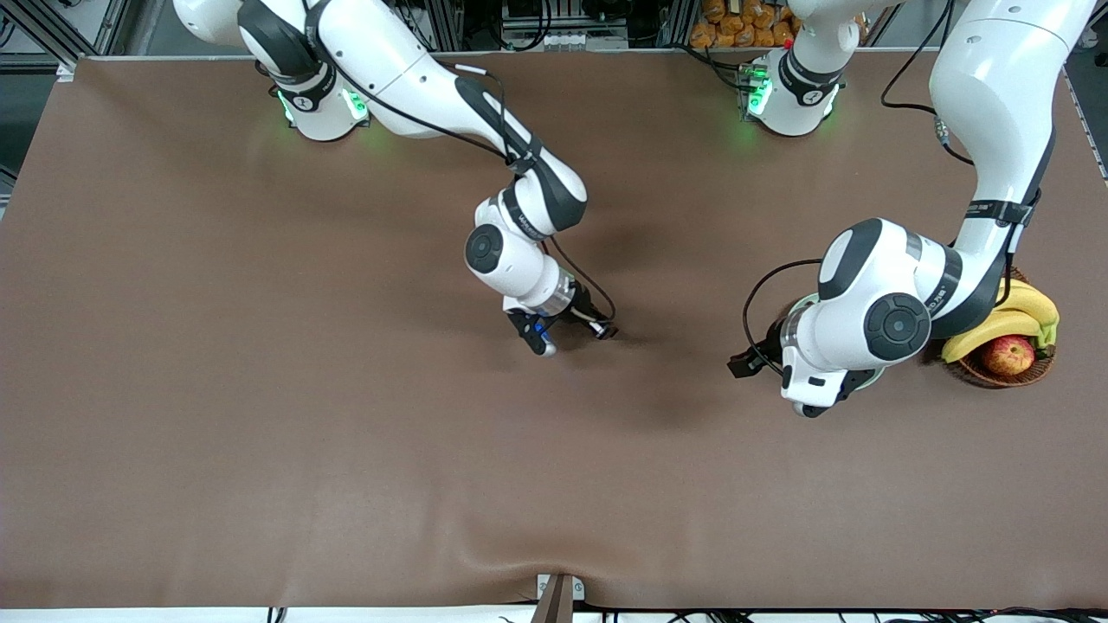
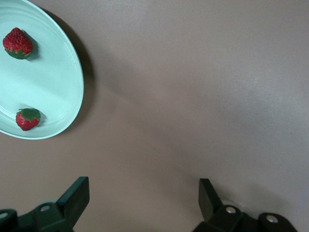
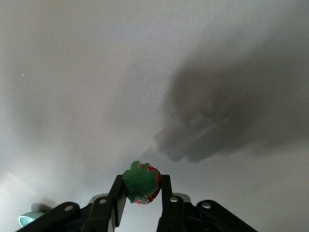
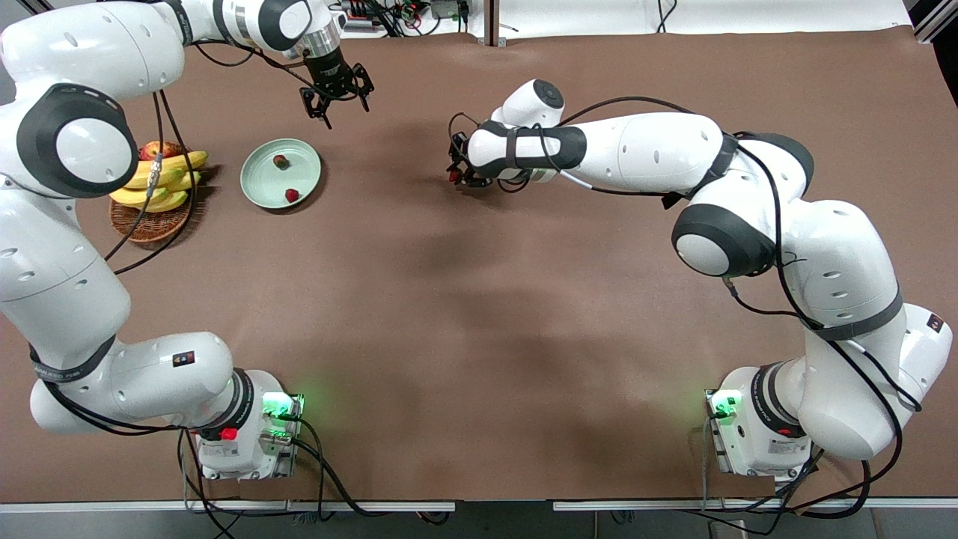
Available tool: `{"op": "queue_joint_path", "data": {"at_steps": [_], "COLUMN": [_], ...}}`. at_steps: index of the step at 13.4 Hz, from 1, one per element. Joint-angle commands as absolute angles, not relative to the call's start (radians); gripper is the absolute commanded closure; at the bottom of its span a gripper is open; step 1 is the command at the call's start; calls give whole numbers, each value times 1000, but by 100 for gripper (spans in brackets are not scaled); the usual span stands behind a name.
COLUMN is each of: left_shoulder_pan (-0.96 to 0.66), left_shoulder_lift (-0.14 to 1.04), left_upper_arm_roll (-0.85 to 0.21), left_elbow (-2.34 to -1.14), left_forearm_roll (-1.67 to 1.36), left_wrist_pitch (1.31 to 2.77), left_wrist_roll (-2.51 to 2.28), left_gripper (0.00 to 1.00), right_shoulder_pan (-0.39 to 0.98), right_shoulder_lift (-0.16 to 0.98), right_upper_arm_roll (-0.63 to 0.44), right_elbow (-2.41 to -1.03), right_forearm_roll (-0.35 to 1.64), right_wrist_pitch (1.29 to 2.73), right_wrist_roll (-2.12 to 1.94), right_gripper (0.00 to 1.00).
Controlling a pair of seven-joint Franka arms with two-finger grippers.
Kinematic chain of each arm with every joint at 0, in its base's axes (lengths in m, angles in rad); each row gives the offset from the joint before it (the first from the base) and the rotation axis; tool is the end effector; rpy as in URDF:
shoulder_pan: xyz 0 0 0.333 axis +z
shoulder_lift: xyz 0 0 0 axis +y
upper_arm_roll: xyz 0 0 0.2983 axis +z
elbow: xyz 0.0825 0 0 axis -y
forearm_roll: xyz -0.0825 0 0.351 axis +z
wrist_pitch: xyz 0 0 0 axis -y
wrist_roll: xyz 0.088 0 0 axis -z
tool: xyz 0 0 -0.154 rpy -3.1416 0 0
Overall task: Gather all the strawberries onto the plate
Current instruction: 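Release the strawberry onto the plate while the right gripper carries the third mid-table, then lower the third strawberry onto the table and open the right gripper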
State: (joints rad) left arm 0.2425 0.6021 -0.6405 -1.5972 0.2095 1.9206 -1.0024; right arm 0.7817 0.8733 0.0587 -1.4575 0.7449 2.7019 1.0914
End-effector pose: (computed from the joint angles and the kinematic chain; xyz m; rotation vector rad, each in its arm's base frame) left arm 0.5934 -0.1832 0.2779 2.9715 0.8783 -0.3453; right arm 0.4986 0.5308 0.1654 -2.3214 1.1303 0.2566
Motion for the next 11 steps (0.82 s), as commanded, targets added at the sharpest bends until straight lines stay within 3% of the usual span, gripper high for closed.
{"op": "queue_joint_path", "data": {"at_steps": [1,5,11], "left_shoulder_pan": [223,204,133], "left_shoulder_lift": [600,581,610], "left_upper_arm_roll": [-638,-646,-643], "left_elbow": [-1583,-1580,-1583], "left_forearm_roll": [203,193,202], "left_wrist_pitch": [1922,1922,2036], "left_wrist_roll": [-1020,-1098,-1229], "left_gripper": [0,0,0], "right_shoulder_pan": [820,787,769], "right_shoulder_lift": [890,859,729], "right_upper_arm_roll": [38,26,-168], "right_elbow": [-1419,-1427,-1422], "right_forearm_roll": [756,750,743], "right_wrist_pitch": [2704,2659,2278], "right_wrist_roll": [1104,1100,1094], "right_gripper": [0,0,0]}}
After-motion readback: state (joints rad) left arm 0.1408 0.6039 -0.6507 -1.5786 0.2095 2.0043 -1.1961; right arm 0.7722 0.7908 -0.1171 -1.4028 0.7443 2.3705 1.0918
